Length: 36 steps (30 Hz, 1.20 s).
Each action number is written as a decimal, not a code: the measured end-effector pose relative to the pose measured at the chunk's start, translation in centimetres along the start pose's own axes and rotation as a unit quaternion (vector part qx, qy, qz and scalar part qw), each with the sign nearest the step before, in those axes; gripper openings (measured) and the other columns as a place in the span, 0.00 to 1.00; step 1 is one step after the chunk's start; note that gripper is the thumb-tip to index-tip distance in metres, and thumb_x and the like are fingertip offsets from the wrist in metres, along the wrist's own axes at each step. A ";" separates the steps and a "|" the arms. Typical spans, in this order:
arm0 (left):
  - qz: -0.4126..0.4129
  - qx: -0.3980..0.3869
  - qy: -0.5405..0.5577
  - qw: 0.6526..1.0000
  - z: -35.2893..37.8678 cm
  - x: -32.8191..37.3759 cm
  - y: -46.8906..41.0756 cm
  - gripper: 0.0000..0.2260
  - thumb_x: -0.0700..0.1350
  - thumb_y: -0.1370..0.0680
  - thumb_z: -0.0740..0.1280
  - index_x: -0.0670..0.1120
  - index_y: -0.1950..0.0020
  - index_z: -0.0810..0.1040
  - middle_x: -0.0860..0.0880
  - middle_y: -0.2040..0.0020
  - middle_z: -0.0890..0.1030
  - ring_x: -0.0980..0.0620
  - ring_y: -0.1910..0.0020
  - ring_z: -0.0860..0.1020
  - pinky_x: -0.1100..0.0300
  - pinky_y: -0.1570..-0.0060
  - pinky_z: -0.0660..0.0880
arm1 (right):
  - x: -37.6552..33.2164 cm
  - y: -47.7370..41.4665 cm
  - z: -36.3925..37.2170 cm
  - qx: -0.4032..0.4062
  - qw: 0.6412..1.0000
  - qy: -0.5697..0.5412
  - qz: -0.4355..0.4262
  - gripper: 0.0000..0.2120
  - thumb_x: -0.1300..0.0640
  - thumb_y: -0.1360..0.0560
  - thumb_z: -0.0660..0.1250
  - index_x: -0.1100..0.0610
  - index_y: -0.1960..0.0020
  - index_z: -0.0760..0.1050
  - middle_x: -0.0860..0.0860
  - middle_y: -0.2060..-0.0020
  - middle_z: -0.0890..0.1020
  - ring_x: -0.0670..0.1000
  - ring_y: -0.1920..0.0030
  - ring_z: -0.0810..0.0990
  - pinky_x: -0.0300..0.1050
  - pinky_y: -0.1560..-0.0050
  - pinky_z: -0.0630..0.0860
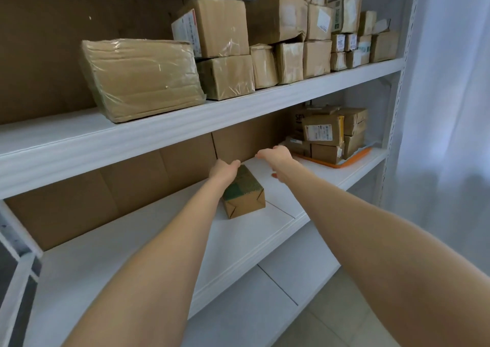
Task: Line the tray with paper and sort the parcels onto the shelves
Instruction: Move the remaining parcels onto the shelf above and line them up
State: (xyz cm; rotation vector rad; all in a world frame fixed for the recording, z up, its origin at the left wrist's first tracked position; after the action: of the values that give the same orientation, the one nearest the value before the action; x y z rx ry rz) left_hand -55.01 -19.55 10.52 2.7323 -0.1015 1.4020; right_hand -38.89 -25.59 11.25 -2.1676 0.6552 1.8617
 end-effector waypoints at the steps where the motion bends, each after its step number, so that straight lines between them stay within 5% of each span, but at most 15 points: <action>1: -0.009 -0.005 -0.001 1.000 0.5 -1.0 -1.2 0.30 0.53 0.19 0.59 0.40 0.23 0.52 0.41 0.25 0.61 0.42 0.28 0.64 0.52 0.34 0.65 | 0.8 -1.0 0.6 -0.009 1.000 0.008 0.012 0.22 0.58 0.23 0.68 0.58 0.32 0.66 0.54 0.46 0.69 0.55 0.47 0.69 0.47 0.51 0.71; 7: -0.053 -0.018 0.005 0.998 3.5 -6.2 -7.6 0.25 0.50 0.20 0.63 0.39 0.27 0.63 0.40 0.30 0.69 0.42 0.33 0.70 0.51 0.33 0.68 | 5.8 -7.5 3.4 -0.051 0.994 0.072 0.068 0.17 0.56 0.22 0.67 0.60 0.37 0.69 0.54 0.47 0.69 0.54 0.48 0.69 0.46 0.50 0.71; 13: -0.153 -0.040 0.054 0.986 5.8 -11.6 -12.2 0.30 0.53 0.22 0.65 0.40 0.27 0.60 0.42 0.28 0.67 0.43 0.31 0.68 0.53 0.39 0.67 | 9.9 -12.8 6.4 -0.083 0.985 0.115 0.100 0.25 0.51 0.22 0.68 0.60 0.31 0.66 0.55 0.40 0.73 0.54 0.44 0.70 0.47 0.49 0.67; 19: -0.209 -0.056 0.098 0.971 7.2 -14.8 -15.2 0.28 0.54 0.23 0.66 0.43 0.28 0.63 0.43 0.31 0.70 0.43 0.34 0.70 0.53 0.42 0.68 | 11.4 -16.1 10.5 -0.169 0.966 0.180 0.073 0.17 0.52 0.21 0.66 0.57 0.35 0.71 0.55 0.41 0.77 0.54 0.41 0.74 0.44 0.44 0.69; 22: -0.225 -0.070 0.128 0.963 7.6 -15.8 -16.4 0.25 0.54 0.22 0.65 0.45 0.29 0.65 0.43 0.35 0.73 0.43 0.38 0.72 0.50 0.39 0.71 | 11.9 -17.5 10.2 -0.139 0.970 0.176 0.091 0.14 0.51 0.21 0.65 0.58 0.40 0.71 0.54 0.49 0.76 0.52 0.48 0.73 0.45 0.48 0.68; 27: -0.275 -0.113 0.185 0.937 9.0 -17.2 -17.0 0.15 0.51 0.23 0.66 0.45 0.40 0.71 0.40 0.48 0.80 0.41 0.51 0.80 0.45 0.51 0.78 | 13.8 -18.5 10.8 -0.146 0.965 0.184 0.112 0.14 0.51 0.21 0.65 0.59 0.40 0.71 0.56 0.41 0.77 0.55 0.40 0.75 0.47 0.42 0.73; 33: -0.299 -0.158 0.190 0.922 9.3 -17.8 -16.5 0.16 0.50 0.24 0.68 0.46 0.40 0.73 0.40 0.48 0.81 0.40 0.51 0.80 0.43 0.52 0.77 | 15.7 -18.1 10.2 -0.161 0.953 0.186 0.179 0.25 0.39 0.24 0.66 0.60 0.39 0.73 0.55 0.52 0.81 0.55 0.51 0.81 0.51 0.47 0.80; 36: -0.289 -0.169 0.199 0.921 9.3 -17.8 -16.4 0.18 0.49 0.26 0.70 0.45 0.39 0.74 0.40 0.47 0.81 0.41 0.52 0.81 0.44 0.55 0.78 | 16.9 -16.9 9.8 -0.194 0.936 0.195 0.219 0.34 0.32 0.30 0.66 0.58 0.37 0.70 0.58 0.46 0.80 0.57 0.50 0.82 0.50 0.52 0.81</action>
State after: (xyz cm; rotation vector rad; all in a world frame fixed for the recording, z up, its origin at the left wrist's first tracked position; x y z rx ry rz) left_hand -56.40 -3.57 -9.90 1.9226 0.4089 1.5269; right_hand -38.00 -9.80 -9.08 -2.8920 0.9860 1.8997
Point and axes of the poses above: each hand's wrist, its own y-axis away from the middle knuckle, its own z-axis out of the palm, x = y × z, the point moved 10 cm from there along -y, towards the middle knuckle
